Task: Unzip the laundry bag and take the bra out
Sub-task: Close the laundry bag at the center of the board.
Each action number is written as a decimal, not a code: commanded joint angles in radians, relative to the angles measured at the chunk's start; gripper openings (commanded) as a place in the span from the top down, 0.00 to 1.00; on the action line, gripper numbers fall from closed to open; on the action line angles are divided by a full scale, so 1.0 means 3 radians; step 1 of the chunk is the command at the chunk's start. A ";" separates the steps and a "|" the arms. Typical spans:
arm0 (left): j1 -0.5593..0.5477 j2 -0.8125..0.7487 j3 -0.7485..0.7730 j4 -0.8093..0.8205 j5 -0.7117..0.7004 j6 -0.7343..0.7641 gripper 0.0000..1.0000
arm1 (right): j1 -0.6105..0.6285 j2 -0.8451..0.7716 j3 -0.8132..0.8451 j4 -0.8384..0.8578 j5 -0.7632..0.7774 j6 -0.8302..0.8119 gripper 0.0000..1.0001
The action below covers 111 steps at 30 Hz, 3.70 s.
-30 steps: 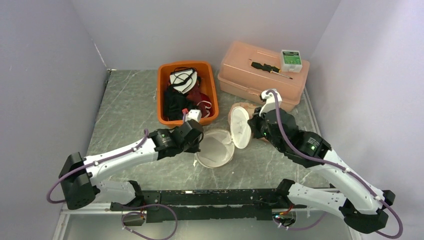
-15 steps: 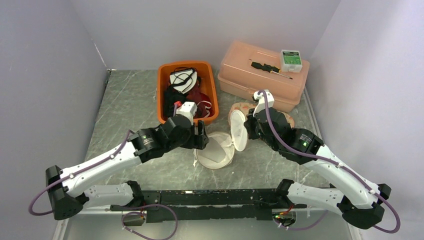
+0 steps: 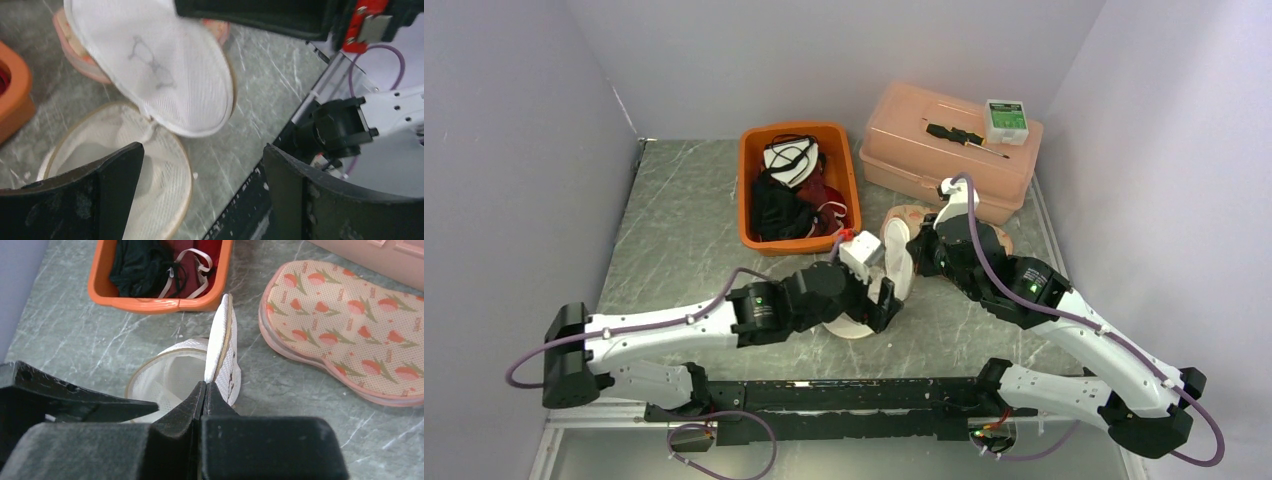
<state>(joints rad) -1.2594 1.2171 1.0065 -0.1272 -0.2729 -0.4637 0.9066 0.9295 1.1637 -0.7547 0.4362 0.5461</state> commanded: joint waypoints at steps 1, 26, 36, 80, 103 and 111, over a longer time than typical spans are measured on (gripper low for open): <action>-0.0142 0.0135 0.0104 0.0802 -0.0587 0.0516 0.06 | 0.0014 -0.0043 -0.0017 0.0170 -0.0034 0.0252 1.00; -0.0147 0.0537 0.0091 0.1042 -0.1096 0.0229 0.97 | 0.0010 -0.0099 -0.0090 0.0348 -0.0303 0.0471 0.96; -0.0146 0.0077 -0.0372 0.0930 -0.1169 -0.0366 0.97 | -0.0071 -0.0631 -0.0413 0.0485 -0.0178 0.0078 0.32; -0.0148 -0.0420 -0.1154 0.1449 -0.1156 0.0147 0.91 | -0.0703 0.0770 -0.0095 0.0669 -0.2050 0.0500 0.73; 0.0090 -0.0005 -0.0495 -0.1361 -0.0607 -0.0671 0.18 | -0.0706 0.0118 -0.0138 0.0297 -0.1525 -0.0703 1.00; 0.0455 0.0099 -0.0595 -0.0996 -0.0217 -0.0631 0.50 | -0.0708 -0.0101 -0.0162 0.0167 -0.1574 -0.0818 1.00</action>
<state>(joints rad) -1.1584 1.2446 0.8192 -0.4767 -0.4068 -0.6479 0.6971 0.9253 1.1091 -0.6956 -0.0280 0.3428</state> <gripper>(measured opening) 0.648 0.019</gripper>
